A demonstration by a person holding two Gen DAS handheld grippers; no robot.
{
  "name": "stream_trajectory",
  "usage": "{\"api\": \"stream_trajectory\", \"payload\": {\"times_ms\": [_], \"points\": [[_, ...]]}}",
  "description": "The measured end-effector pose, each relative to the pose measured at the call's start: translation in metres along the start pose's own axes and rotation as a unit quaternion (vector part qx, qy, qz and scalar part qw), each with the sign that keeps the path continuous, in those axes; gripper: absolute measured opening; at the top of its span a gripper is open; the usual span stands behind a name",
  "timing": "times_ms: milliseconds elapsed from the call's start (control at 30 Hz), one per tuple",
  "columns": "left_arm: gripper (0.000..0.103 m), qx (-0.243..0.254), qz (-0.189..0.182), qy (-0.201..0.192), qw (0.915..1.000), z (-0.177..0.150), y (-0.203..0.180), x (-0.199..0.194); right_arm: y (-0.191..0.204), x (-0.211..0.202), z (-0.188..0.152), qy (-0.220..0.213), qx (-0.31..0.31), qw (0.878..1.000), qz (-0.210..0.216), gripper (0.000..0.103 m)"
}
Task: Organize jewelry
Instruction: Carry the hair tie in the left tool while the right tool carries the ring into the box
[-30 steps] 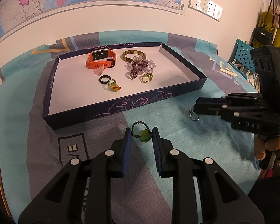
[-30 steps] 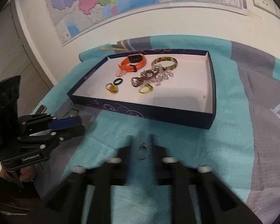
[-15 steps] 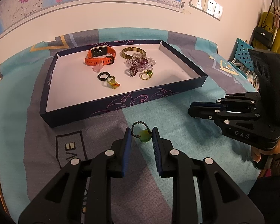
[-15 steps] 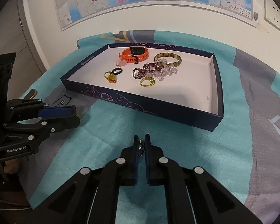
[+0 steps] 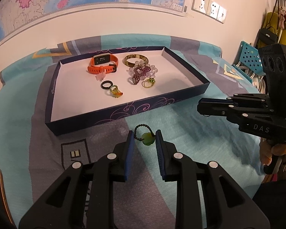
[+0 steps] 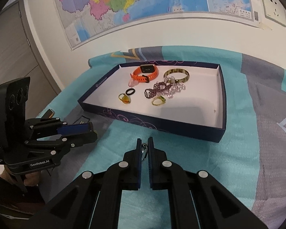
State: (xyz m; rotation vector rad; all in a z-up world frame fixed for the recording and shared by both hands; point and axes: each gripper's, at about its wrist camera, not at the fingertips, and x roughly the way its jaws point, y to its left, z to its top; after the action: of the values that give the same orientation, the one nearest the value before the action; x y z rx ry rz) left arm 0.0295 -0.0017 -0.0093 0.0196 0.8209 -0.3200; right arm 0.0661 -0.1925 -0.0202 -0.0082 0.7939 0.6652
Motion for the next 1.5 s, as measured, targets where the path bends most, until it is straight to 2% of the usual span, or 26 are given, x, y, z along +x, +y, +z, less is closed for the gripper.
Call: {"api": "stream_trajectory", "payload": {"times_ms": [367,1500], "points": [[0.023,0.003,0.005,-0.012,0.9999,0.005,-0.002,-0.008,0.002,-0.002,0.006,-0.011,0.005,1.000,0.015,0.005],[0.023,0.015,0.019,-0.052,0.9983,0.036,0.002,-0.019,0.009,0.000,0.041,-0.035,-0.019,0.999,0.025,0.005]]}}
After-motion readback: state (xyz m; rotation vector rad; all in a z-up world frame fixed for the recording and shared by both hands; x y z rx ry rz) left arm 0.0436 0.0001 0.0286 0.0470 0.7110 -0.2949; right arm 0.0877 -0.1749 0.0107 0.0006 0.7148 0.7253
